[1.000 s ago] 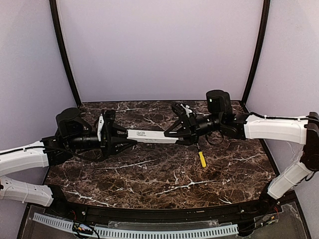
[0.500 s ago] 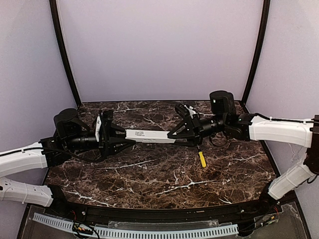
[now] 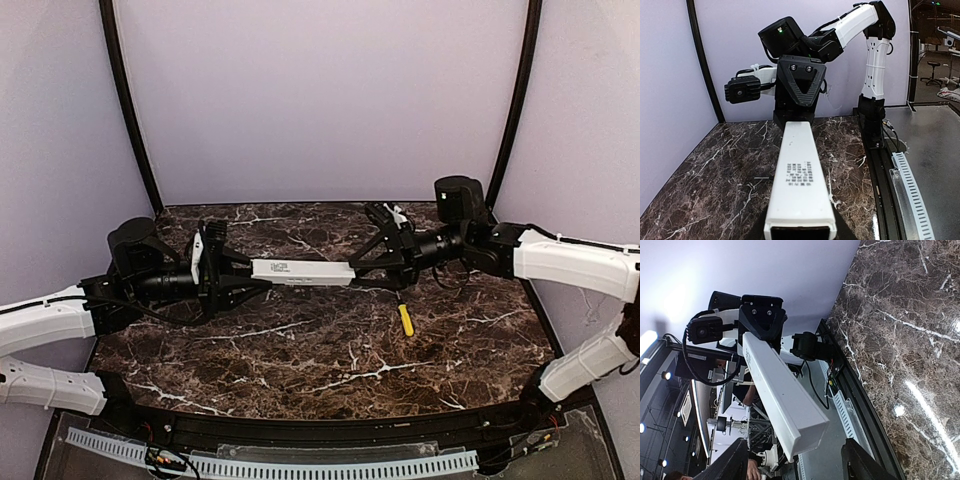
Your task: Unload the batteries from the remote control
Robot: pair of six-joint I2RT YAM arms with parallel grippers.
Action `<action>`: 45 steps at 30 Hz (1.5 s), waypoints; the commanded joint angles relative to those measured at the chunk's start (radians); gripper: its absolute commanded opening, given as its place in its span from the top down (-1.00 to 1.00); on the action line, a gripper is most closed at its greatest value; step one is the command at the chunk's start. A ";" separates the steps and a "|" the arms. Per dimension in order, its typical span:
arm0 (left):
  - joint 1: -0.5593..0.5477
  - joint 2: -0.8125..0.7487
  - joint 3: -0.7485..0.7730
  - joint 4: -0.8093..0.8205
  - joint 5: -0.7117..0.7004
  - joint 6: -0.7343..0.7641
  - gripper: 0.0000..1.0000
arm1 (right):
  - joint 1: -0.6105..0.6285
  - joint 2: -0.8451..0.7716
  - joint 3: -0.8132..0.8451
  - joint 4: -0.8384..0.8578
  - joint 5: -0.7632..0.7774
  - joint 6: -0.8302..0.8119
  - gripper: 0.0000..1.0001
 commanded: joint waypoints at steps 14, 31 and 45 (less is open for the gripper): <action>-0.004 0.003 0.002 -0.002 -0.008 0.028 0.99 | -0.012 0.011 0.051 -0.040 -0.033 -0.038 0.09; -0.004 0.022 0.008 -0.018 -0.003 0.031 0.99 | -0.012 0.029 0.056 -0.044 -0.035 -0.042 0.52; -0.009 0.026 0.013 -0.038 -0.009 0.046 0.99 | -0.012 0.032 0.052 -0.045 -0.020 -0.049 0.74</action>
